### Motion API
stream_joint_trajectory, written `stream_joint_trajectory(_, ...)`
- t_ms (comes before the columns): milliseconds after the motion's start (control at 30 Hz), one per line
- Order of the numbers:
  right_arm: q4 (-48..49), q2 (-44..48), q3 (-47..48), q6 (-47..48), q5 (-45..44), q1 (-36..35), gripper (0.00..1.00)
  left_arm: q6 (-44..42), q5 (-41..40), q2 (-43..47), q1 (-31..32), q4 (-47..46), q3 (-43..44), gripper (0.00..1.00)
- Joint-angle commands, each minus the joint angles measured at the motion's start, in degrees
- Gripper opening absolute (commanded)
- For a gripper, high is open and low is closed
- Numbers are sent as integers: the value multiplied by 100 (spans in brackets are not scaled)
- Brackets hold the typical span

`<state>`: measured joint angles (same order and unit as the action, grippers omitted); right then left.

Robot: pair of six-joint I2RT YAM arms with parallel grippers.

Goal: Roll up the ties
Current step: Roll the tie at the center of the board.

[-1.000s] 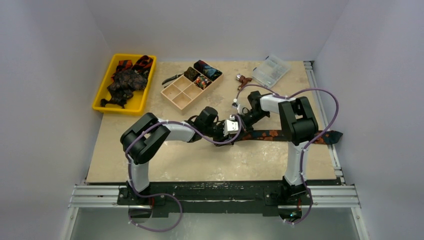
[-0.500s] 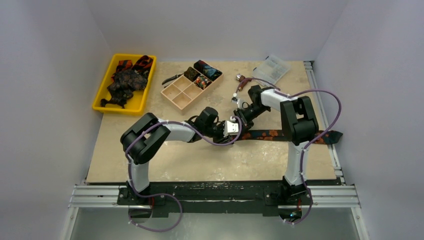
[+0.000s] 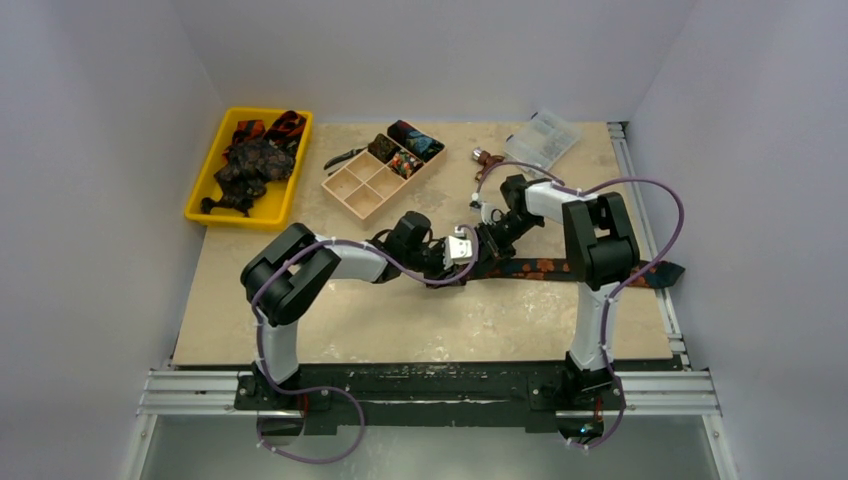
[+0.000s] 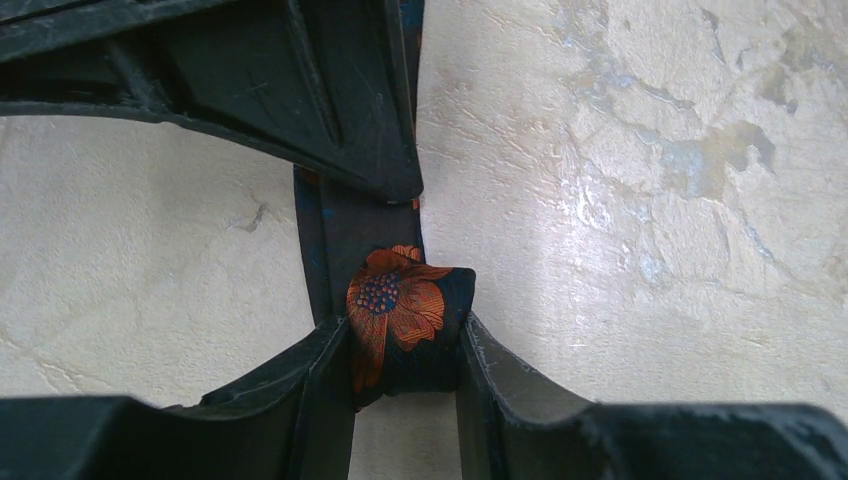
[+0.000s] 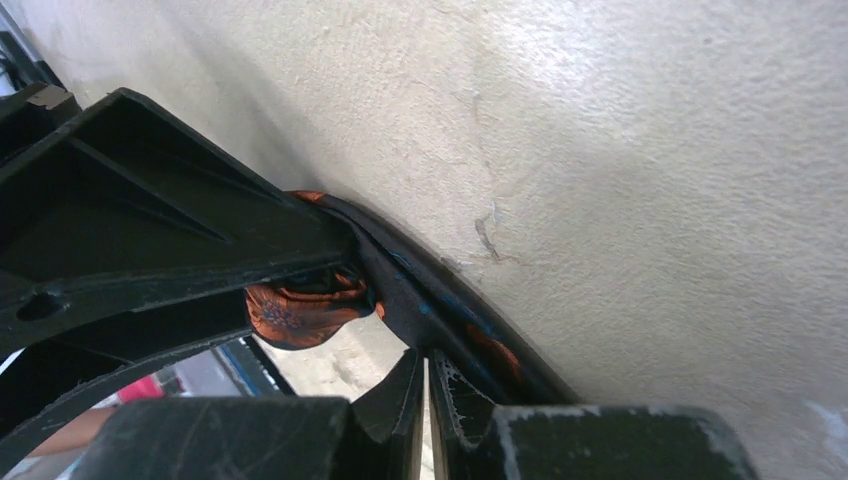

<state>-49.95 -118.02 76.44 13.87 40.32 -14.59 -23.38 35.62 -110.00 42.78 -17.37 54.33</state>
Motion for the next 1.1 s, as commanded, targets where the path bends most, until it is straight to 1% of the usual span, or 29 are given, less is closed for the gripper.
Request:
stream_joint_trajectory(0, 353, -254, -58, -98, -815, -8, 7, 723, 68, 49, -160, -333, -219, 1)
stream_joint_trajectory(133, 362, -317, -145, -59, -1070, -7, 6, 1891, -112, 222, -274, -1198, -245, 1)
stream_joint_trajectory(200, 374, -327, -196, -32, -1118, -13, 6, 2486, -440, 237, -278, -1565, -216, 1)
stream_joint_trajectory(267, 391, -318, -249, -4, -1147, -10, 5, 2854, -904, 227, -272, -1851, -208, 2)
stream_joint_trajectory(333, 398, -308, -285, 5, -1149, -11, 5, 2944, -1238, 180, -275, -1961, -181, 3)
stream_joint_trajectory(400, 399, -310, -318, 19, -1149, -6, 5, 2734, -1373, 112, -260, -1919, -156, 3)
stream_joint_trajectory(467, 405, -303, -331, 55, -1157, -9, 5, 2296, -1305, 92, -260, -1779, -227, 3)
stream_joint_trajectory(600, 416, -299, -324, 122, -1183, -11, 5, 1322, -890, 215, -262, -1312, -592, 3)
stream_joint_trajectory(700, 433, -309, -289, 159, -1223, -10, 5, 903, -694, 315, -257, -966, -807, 3)
stream_joint_trajectory(833, 408, -368, -219, 195, -1219, -9, 5, 612, -585, 249, -224, -577, -821, 3)
stream_joint_trajectory(967, 390, -388, -137, 239, -1219, -9, 6, 453, -519, 138, -209, -205, -657, 5)
stream_joint_trajectory(1067, 361, -378, -74, 257, -1198, -9, 8, 285, -410, 139, -182, -197, -706, 7)
